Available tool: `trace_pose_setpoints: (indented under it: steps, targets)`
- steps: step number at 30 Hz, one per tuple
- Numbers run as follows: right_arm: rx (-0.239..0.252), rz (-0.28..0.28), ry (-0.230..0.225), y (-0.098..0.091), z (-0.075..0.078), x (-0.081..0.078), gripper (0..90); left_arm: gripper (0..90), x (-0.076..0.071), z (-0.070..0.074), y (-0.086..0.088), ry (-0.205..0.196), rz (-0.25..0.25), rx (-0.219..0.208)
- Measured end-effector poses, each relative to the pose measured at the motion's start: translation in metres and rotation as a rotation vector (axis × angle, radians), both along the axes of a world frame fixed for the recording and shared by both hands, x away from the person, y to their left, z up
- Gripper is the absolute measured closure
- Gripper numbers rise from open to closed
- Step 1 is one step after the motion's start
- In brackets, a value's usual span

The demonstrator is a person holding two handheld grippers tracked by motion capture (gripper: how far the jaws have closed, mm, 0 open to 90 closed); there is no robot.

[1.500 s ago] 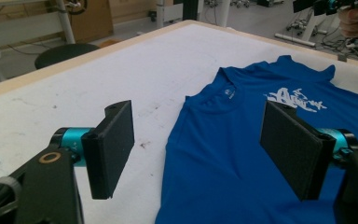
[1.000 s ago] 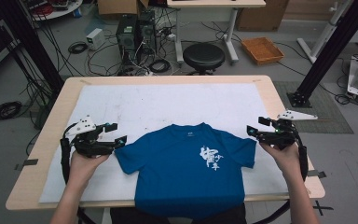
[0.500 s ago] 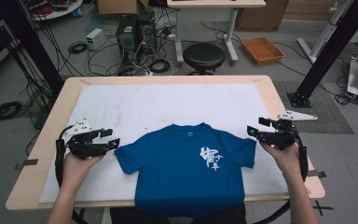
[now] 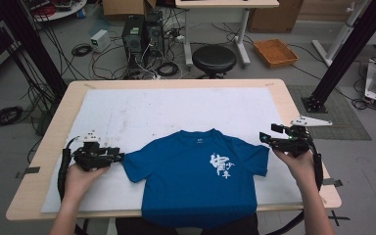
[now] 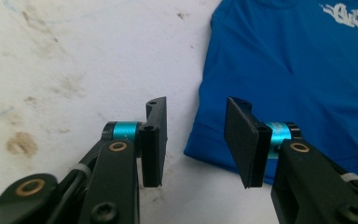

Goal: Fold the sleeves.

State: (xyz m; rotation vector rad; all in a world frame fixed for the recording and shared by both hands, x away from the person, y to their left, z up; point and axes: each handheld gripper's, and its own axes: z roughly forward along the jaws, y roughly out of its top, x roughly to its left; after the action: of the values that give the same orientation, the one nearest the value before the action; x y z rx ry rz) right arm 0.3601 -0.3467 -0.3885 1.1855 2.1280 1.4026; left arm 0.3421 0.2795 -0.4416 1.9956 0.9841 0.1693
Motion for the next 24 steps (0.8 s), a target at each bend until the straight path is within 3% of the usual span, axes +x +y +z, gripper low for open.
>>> trace_pose_setpoints:
  steps: [3, 6, 9, 10, 12, 13, 14, 19, 20, 21, 24]
  targets:
    - [-0.002, 0.002, -0.001, 0.001, 0.000, 0.000, 28.2, 66.3, 0.002, -0.003, -0.003, 0.032, -0.004, 0.038]
    - [-0.004, -0.009, 0.001, -0.001, 0.000, 0.000, 29.5, 87.8, 0.000, -0.003, -0.006, 0.042, -0.015, 0.034]
    - [-0.002, -0.016, 0.003, -0.002, 0.000, -0.001, 29.5, 88.2, -0.001, 0.003, -0.007, 0.098, 0.017, -0.054]
    - [-0.002, -0.016, 0.003, -0.002, 0.000, -0.001, 29.5, 88.2, -0.001, 0.003, -0.007, 0.098, 0.017, -0.054]
    - [-0.003, -0.016, 0.000, -0.002, 0.001, -0.001, 29.6, 88.2, -0.003, 0.011, -0.011, 0.107, 0.023, -0.100]
    - [-0.003, -0.014, -0.005, -0.002, 0.002, -0.001, 29.6, 88.2, -0.004, 0.023, -0.019, 0.116, 0.013, -0.148]
    - [-0.004, -0.015, -0.006, -0.002, 0.003, -0.002, 29.6, 88.2, -0.004, 0.023, -0.019, 0.116, 0.013, -0.148]
    - [-0.006, -0.018, -0.014, -0.004, 0.004, -0.002, 29.7, 88.2, -0.008, 0.048, -0.059, 0.116, -0.070, -0.237]
    - [-0.005, -0.018, -0.010, -0.004, 0.004, -0.002, 29.7, 88.2, -0.008, 0.051, -0.076, 0.124, -0.102, -0.268]
    - [-0.004, -0.020, -0.008, -0.004, 0.004, -0.003, 29.7, 88.2, -0.008, 0.051, -0.076, 0.124, -0.102, -0.268]
    - [-0.010, -0.018, -0.011, -0.004, 0.004, -0.003, 29.7, 88.1, -0.004, 0.051, -0.107, 0.148, -0.135, -0.316]
